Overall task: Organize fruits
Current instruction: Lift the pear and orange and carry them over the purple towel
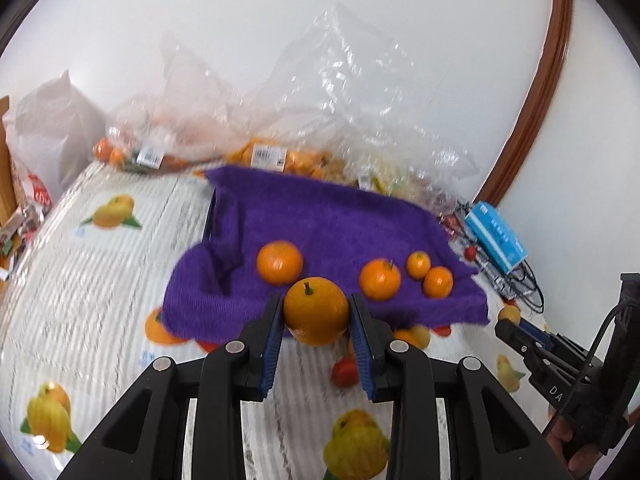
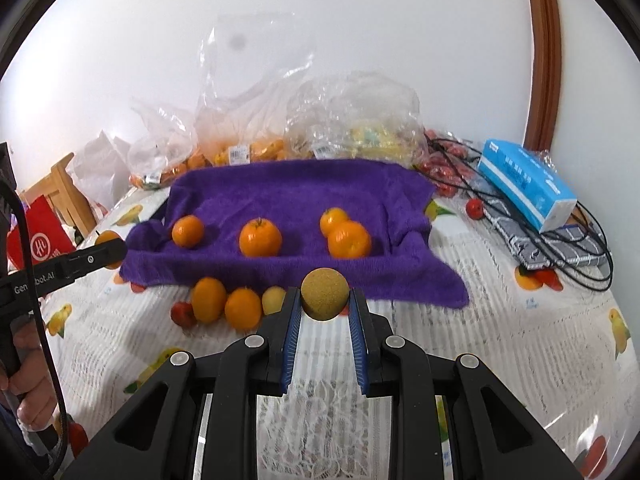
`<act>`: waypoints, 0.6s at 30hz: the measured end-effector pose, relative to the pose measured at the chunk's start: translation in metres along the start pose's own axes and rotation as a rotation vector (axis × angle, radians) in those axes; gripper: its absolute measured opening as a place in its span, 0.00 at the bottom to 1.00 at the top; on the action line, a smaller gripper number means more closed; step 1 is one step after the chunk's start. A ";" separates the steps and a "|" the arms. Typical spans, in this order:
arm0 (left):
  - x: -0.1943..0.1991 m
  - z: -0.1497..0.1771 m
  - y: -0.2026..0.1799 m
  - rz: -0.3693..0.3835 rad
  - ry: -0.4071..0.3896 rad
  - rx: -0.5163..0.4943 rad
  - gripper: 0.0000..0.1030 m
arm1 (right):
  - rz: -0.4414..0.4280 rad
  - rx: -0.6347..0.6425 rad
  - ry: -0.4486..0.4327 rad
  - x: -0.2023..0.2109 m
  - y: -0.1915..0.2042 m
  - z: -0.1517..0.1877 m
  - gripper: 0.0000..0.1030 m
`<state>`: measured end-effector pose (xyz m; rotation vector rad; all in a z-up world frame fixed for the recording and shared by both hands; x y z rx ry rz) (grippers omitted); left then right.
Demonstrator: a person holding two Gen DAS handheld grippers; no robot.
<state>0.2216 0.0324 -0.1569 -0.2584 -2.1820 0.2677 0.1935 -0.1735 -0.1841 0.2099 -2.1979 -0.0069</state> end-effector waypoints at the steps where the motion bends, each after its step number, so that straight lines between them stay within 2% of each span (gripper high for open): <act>1: 0.001 -0.005 -0.001 0.001 -0.008 -0.002 0.30 | 0.001 0.000 -0.005 0.001 0.000 -0.003 0.23; 11: -0.006 -0.039 -0.008 -0.020 -0.051 -0.029 0.30 | -0.004 -0.020 -0.045 -0.006 -0.002 -0.039 0.23; 18: -0.020 -0.052 -0.001 -0.033 -0.063 -0.002 0.30 | -0.013 -0.025 -0.075 -0.013 0.001 -0.063 0.23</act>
Point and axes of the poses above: each gripper's, at about its wrist camera, not at the fingertips, and x roughly against the way its jaws point, y to its left, z to its underside, the point moved 8 cm from there along -x, roughly the way its jaws point, and after that the axes turned 13 degrees about y, right-handed, at the moved point
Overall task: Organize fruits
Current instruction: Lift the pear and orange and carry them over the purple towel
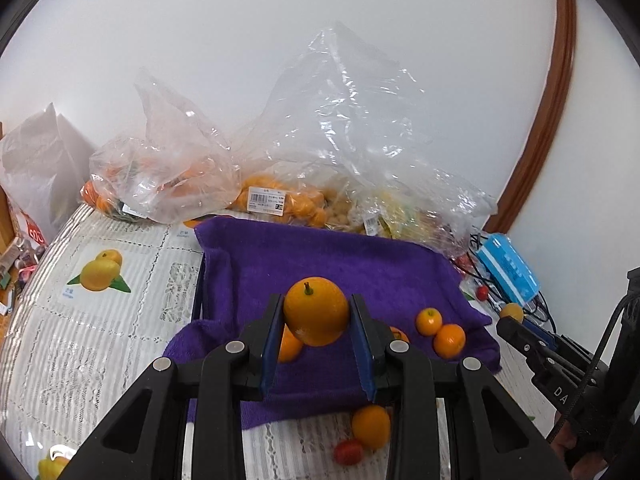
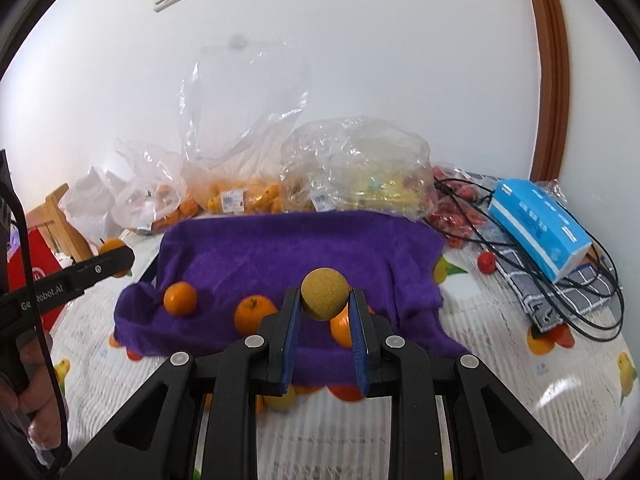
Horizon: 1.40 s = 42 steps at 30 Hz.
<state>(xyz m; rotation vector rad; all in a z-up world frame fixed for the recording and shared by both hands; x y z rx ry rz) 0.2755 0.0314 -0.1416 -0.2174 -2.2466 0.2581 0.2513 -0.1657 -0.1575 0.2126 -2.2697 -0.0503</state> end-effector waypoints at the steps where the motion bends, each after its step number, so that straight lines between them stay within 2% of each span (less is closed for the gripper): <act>1: -0.002 0.000 0.002 -0.002 -0.002 0.003 0.30 | -0.003 0.000 -0.002 -0.003 0.001 -0.003 0.23; 12: -0.029 0.008 0.020 -0.037 0.046 0.036 0.30 | -0.024 -0.005 0.012 -0.038 0.002 -0.012 0.23; 27: -0.039 0.012 0.016 -0.026 0.067 0.022 0.30 | -0.031 -0.017 0.053 -0.057 -0.005 -0.006 0.23; 34: -0.042 0.010 0.029 -0.020 0.084 0.078 0.30 | -0.022 0.006 0.072 -0.064 0.002 -0.001 0.23; 42: -0.041 0.006 0.042 -0.032 0.075 0.119 0.30 | -0.018 -0.020 0.069 -0.060 -0.008 0.000 0.23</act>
Point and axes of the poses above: each gripper's, at about its wrist camera, not at the fingertips, and x roughly against the way its jaws point, y to its left, z to its underside, the point moved 8 cm from there along -x, roughly the way its jaws point, and after that the axes turned 13 degrees about y, right-handed, at the moved point
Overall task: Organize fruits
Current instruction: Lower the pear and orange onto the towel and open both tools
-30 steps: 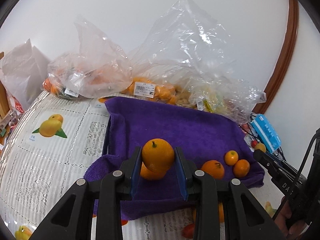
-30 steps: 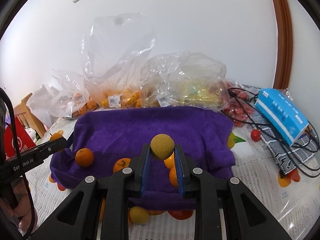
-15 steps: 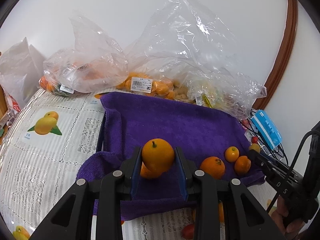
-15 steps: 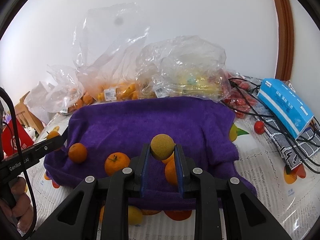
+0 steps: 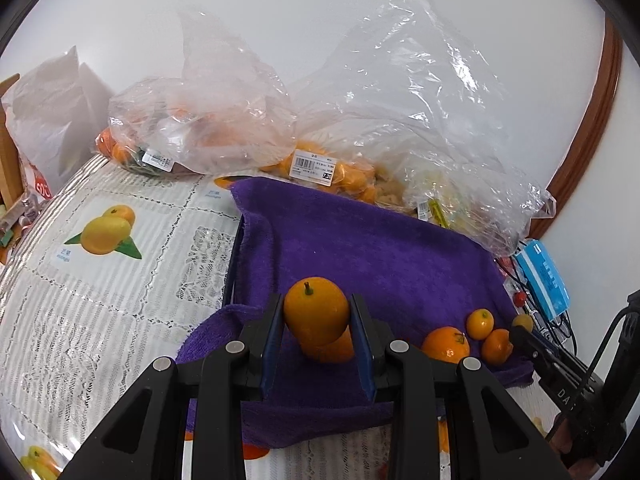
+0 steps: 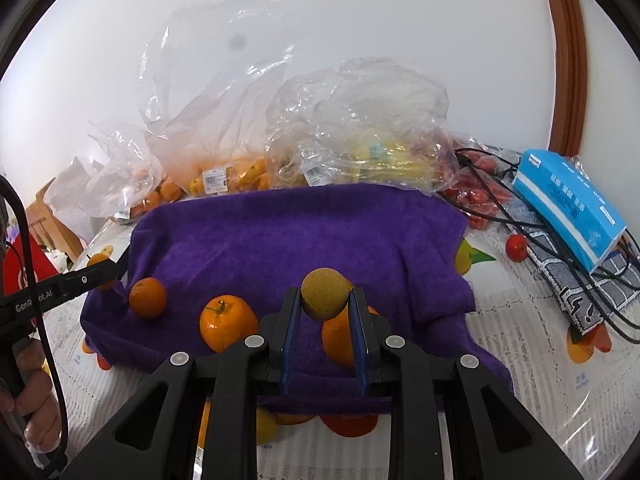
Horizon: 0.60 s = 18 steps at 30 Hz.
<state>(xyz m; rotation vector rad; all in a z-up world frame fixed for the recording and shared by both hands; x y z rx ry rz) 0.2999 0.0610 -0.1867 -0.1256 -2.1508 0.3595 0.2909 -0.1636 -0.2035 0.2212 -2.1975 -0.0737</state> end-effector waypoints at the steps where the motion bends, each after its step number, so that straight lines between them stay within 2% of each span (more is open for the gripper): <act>1: 0.000 0.000 0.000 0.006 -0.001 0.000 0.30 | 0.001 0.001 0.006 -0.001 0.000 0.001 0.23; 8: -0.002 0.005 -0.014 0.094 0.014 -0.028 0.30 | -0.030 0.057 0.036 -0.010 0.021 0.009 0.23; 18: -0.020 0.020 -0.030 0.131 0.106 -0.073 0.30 | -0.035 0.074 0.087 -0.022 0.027 0.017 0.23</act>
Point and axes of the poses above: each gripper's, at about its wrist camera, not at the fingertips, and x roughly against the way its jaws point, y to its left, z to its underside, the point moved 8 cm from there along -x, roughly the way its jaws point, and after that the axes turned 13 degrees about y, right-handed, at the moved point
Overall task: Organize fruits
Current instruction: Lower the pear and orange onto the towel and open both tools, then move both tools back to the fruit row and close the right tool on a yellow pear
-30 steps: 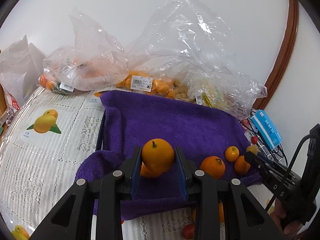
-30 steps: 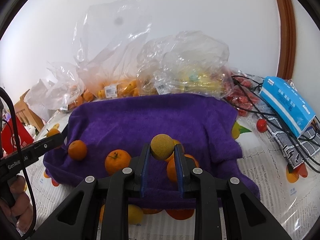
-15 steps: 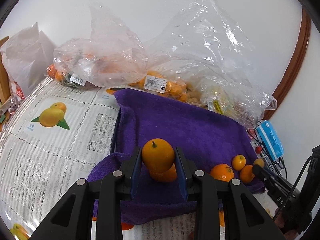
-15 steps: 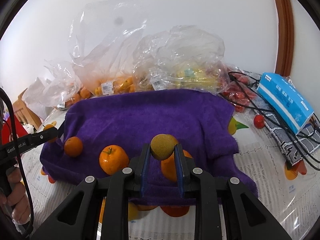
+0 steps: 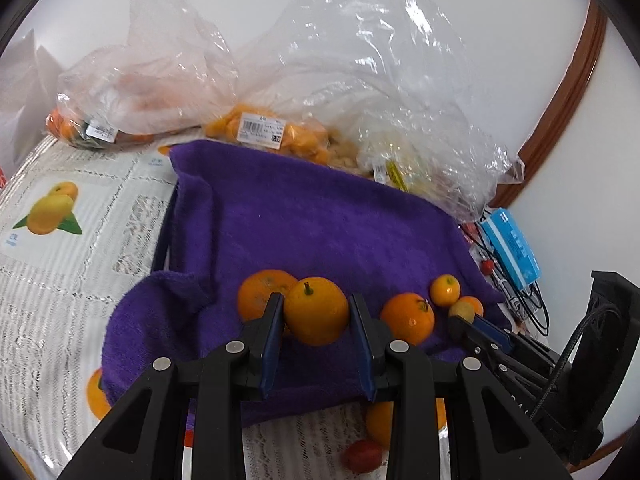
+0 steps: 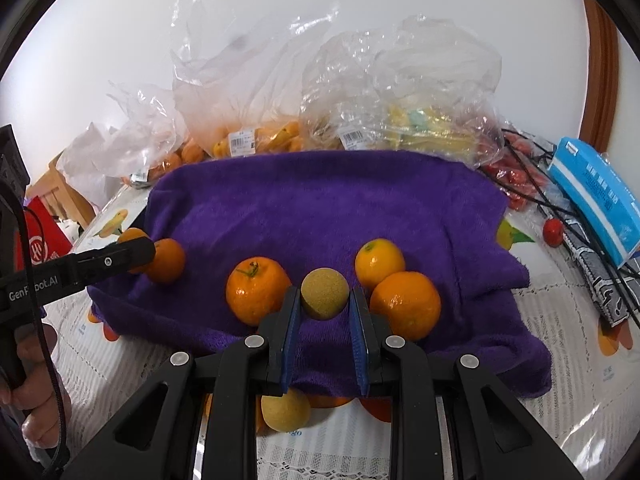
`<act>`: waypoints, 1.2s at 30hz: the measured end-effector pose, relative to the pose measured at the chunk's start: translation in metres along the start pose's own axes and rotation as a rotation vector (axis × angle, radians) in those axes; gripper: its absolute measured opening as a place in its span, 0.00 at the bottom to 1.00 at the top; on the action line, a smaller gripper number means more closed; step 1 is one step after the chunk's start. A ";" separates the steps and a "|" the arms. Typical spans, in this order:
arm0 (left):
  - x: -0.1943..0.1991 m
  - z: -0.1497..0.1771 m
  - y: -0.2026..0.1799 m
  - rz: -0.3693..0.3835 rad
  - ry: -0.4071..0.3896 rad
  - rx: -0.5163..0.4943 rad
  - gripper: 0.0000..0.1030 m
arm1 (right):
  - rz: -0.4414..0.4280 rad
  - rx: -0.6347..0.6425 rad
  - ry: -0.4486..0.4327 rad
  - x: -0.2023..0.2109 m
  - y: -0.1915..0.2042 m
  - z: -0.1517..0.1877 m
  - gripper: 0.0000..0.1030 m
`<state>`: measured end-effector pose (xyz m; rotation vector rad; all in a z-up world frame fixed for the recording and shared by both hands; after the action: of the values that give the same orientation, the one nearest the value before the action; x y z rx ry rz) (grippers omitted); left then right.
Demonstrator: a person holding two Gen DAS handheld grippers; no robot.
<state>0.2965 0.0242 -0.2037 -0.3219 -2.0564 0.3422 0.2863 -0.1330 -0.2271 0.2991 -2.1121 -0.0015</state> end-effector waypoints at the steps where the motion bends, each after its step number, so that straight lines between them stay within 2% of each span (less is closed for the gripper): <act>1: 0.000 0.000 -0.001 -0.005 -0.002 -0.005 0.30 | 0.004 0.002 0.001 0.000 0.000 0.000 0.23; 17: -0.001 0.000 -0.005 -0.039 -0.018 -0.038 0.30 | 0.044 0.010 -0.005 0.003 0.000 0.003 0.24; 22: 0.002 0.001 -0.010 -0.038 -0.027 -0.056 0.30 | 0.036 -0.008 -0.025 0.012 -0.002 0.003 0.33; 31: 0.010 0.000 -0.012 -0.049 -0.055 -0.060 0.42 | 0.035 -0.029 -0.028 0.026 0.000 0.016 0.35; 36: 0.016 0.001 -0.007 -0.063 -0.070 -0.055 0.46 | 0.034 -0.008 -0.021 0.031 0.008 0.026 0.35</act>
<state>0.2878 0.0230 -0.1887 -0.2810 -2.1421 0.2622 0.2471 -0.1345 -0.2141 0.2601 -2.1368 0.0072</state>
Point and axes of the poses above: each gripper's, at about its wrist camera, not at the fingertips, and x roughly against the way its jaws point, y to its left, z to its underside, the point moved 8 cm from there along -x, roughly the way its jaws point, and after that the axes turned 13 degrees about y, right-handed, at the moved point
